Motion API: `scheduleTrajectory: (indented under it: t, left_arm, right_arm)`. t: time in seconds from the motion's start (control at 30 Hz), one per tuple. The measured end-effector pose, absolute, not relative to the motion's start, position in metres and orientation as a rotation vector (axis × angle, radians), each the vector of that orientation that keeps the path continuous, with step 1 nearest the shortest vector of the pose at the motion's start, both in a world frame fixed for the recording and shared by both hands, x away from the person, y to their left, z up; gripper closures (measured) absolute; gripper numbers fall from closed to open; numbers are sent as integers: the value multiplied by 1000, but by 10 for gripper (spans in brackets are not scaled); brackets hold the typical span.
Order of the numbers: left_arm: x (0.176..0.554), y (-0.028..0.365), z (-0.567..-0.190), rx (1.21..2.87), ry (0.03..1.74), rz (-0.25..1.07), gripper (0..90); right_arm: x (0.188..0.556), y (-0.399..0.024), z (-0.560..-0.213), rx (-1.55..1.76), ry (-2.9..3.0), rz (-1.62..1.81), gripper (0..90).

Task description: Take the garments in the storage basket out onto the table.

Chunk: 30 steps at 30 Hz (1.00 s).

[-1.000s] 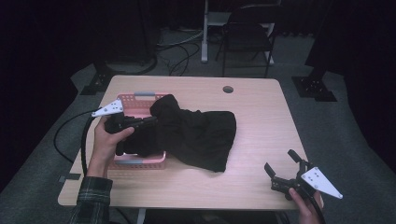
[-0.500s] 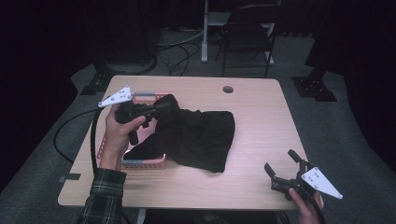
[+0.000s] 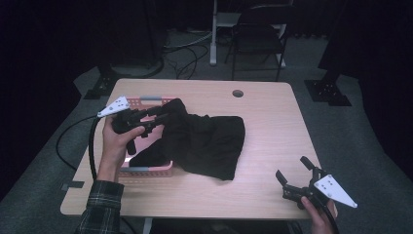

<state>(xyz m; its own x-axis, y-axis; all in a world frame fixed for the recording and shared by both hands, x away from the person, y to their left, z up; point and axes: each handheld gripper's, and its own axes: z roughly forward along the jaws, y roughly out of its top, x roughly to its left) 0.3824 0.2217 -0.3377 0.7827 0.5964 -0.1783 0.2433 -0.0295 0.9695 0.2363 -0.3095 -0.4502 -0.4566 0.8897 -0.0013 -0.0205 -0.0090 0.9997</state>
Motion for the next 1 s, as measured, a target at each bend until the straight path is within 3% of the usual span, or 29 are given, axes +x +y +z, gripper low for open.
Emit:
scheduleTrajectory:
  t: [0.1,0.37,0.87,1.0]
  left_arm:
    - [385,226,-345,1636,724,309,301]
    - [393,233,-366,1688,805,260,216]
    - [407,221,-388,1798,850,149,232]
    - [410,218,-392,1804,860,97,293]
  right_arm:
    - [236,-310,-450,933,1529,1564,15]
    - [236,-310,-450,933,1530,1564,14]
    - [237,-310,-450,934,1531,1566,15]
    - [237,-310,-450,934,1530,1566,15]
